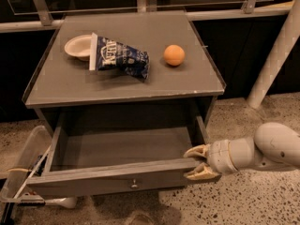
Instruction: Open top drawer
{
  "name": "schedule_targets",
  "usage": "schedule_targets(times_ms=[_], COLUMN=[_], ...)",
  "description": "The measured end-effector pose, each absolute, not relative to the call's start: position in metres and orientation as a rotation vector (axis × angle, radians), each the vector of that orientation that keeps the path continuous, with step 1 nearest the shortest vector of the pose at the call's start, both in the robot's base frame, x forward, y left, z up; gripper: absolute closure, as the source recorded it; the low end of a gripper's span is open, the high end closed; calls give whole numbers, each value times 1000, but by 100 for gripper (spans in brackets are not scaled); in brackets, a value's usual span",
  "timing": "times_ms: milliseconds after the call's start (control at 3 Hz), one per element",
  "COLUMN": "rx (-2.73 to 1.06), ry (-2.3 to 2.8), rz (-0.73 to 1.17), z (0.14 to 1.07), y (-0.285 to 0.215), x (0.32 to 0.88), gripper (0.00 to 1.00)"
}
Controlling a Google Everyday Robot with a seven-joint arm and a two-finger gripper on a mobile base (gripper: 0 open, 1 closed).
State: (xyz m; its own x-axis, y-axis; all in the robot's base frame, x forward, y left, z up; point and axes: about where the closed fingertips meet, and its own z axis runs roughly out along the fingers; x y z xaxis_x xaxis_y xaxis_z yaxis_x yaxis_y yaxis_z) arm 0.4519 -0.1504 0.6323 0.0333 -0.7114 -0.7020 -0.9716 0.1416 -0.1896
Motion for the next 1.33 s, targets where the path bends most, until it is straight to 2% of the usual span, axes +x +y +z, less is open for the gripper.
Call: schedule_targets(times_ms=[667,1000,1333], rx=[-1618,-1613,-1613], ry=[1756,1774,1774], rz=[481,481,481], z=[632,629,631], y=[-152,-153,-152], x=[443,435,435], gripper=[100,84,62])
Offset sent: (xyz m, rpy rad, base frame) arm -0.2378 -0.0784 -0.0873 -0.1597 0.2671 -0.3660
